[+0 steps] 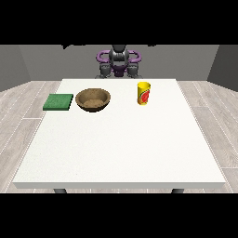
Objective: Pick the cup and pour the ball into the bowl, then pick the bowl and place it on the pad
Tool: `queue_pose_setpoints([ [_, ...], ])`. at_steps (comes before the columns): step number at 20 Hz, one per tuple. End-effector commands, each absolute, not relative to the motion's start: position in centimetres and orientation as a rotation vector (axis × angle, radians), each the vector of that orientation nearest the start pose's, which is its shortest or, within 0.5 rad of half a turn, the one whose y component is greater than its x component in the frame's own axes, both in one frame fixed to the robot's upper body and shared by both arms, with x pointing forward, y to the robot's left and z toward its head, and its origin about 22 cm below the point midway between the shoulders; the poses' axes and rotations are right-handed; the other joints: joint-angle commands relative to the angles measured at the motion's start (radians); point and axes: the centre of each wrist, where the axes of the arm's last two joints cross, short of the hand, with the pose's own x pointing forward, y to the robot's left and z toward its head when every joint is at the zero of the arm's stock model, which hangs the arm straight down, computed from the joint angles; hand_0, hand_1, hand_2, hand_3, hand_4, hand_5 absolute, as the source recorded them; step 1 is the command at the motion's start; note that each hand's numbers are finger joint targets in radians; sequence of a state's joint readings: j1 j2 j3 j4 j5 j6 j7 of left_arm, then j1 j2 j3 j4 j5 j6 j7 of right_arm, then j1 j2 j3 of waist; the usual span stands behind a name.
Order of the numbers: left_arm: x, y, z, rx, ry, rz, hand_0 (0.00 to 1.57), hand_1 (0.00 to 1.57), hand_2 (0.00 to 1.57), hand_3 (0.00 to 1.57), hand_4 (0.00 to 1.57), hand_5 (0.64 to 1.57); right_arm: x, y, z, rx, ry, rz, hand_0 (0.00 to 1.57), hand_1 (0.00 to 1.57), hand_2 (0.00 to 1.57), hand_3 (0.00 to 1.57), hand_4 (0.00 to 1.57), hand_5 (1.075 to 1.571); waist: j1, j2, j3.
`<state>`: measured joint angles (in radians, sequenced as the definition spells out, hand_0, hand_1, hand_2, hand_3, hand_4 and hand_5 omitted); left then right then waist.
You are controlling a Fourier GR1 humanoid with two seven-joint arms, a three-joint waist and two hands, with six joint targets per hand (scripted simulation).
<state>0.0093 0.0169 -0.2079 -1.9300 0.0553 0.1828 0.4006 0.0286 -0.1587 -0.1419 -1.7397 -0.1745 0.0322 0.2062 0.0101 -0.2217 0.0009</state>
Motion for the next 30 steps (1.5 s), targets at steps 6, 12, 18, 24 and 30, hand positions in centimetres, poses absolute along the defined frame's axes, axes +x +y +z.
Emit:
queue_pose_setpoints([
  [6, 24.9, 18.9, 8.2, -0.044, -1.777, 0.016, 0.0, 0.0, 0.0, 0.0, 0.0, 1.52, 25.3, -30.4, 6.2, -0.034, -1.758, -0.064, 0.0, 0.0, 0.0, 0.0, 0.31, 1.566, -0.033, 0.275, -0.0009],
  [12, 28.3, 20.4, 8.4, 0.045, -1.876, -0.005, 0.0, 0.0, 0.0, 0.0, 0.0, 1.478, 26.7, -29.1, 5.1, -0.015, -1.865, -0.016, 0.0, 0.0, 0.0, 0.0, 0.22, 1.57, -0.053, 0.389, -0.0007],
  [18, 29.6, 23.7, 3.5, 0.083, -1.897, 0.013, 0.0, 0.0, 0.0, 0.0, 0.0, 1.473, 27.4, -30.2, 4.7, -0.037, -1.85, -0.018, 0.0, 0.0, 0.0, 0.0, 0.17, 1.571, -0.055, 0.398, -0.0011],
  [24, 30.6, 24.4, -1.1, 0.08, -1.868, 0.007, 0.0, 0.0, 0.0, 0.0, 0.0, 1.486, 29.5, -29.8, 7.1, -0.058, -1.871, -0.032, 0.0, 0.0, 0.0, 0.0, 0.19, 1.571, -0.046, 0.394, -0.0013],
  [30, 31.7, 22.8, -3.8, 0.117, -1.905, 0.031, 0.0, 0.0, 0.0, 0.0, 0.0, 1.45, 30.1, -33.1, 8.3, -0.036, -1.907, 0.022, 0.0, 0.0, 0.0, 0.0, 0.2, 1.571, -0.095, 0.454, -0.0012],
])
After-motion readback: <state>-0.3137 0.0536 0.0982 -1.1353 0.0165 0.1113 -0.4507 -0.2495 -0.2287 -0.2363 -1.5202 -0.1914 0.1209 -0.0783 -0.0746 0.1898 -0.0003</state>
